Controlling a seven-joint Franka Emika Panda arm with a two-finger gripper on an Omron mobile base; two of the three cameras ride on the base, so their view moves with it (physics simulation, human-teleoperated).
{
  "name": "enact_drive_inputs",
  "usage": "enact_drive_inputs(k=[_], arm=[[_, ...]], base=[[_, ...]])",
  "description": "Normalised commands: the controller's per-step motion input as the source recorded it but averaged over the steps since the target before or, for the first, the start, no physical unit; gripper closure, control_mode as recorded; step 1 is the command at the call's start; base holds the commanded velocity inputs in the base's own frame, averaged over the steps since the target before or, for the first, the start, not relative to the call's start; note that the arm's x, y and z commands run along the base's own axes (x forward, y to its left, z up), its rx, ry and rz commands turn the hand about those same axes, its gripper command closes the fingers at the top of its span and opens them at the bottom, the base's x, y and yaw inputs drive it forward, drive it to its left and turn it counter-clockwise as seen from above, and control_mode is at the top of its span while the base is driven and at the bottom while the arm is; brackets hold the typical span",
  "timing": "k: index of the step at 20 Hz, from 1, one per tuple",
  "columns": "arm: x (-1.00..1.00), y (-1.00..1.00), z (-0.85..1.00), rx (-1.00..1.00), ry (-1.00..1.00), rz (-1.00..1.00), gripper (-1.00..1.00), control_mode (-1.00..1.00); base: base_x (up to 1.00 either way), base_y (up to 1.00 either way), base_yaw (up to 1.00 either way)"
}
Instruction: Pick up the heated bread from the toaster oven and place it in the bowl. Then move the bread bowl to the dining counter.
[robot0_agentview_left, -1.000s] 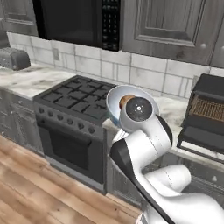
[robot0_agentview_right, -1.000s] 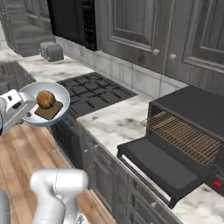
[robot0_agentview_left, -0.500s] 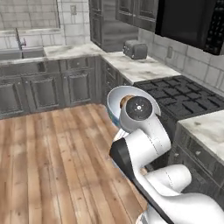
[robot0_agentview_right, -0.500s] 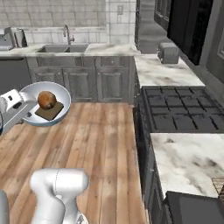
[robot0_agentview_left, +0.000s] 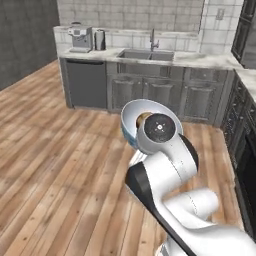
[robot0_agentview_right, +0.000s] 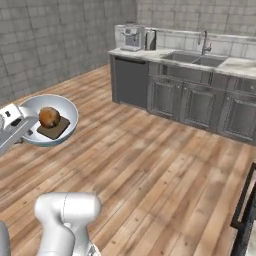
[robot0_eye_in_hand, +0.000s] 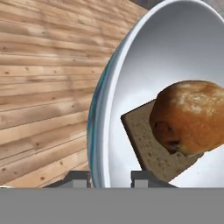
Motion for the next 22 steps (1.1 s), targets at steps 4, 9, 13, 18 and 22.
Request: enact_drive_inputs(k=[4,9,13,18,22], arm=[[0.00,0.00,0.00,0.00,0.00,0.00,1.00,1.00],[0.00,0.00,0.00,0.00,0.00,0.00,1.00,1.00],[0.00,0.00,0.00,0.00,0.00,0.00,1.00,1.00],[0.00,0.00,0.00,0.00,0.00,0.00,1.00,1.00],[0.00,0.00,0.00,0.00,0.00,0.00,1.00,1.00]], base=[[1.00,0.04,0.49],[1.00,0.14,0.29],[1.00,0.00,0.05],[1.00,0.16,-0.07],[1.00,0.64,-0.12]])
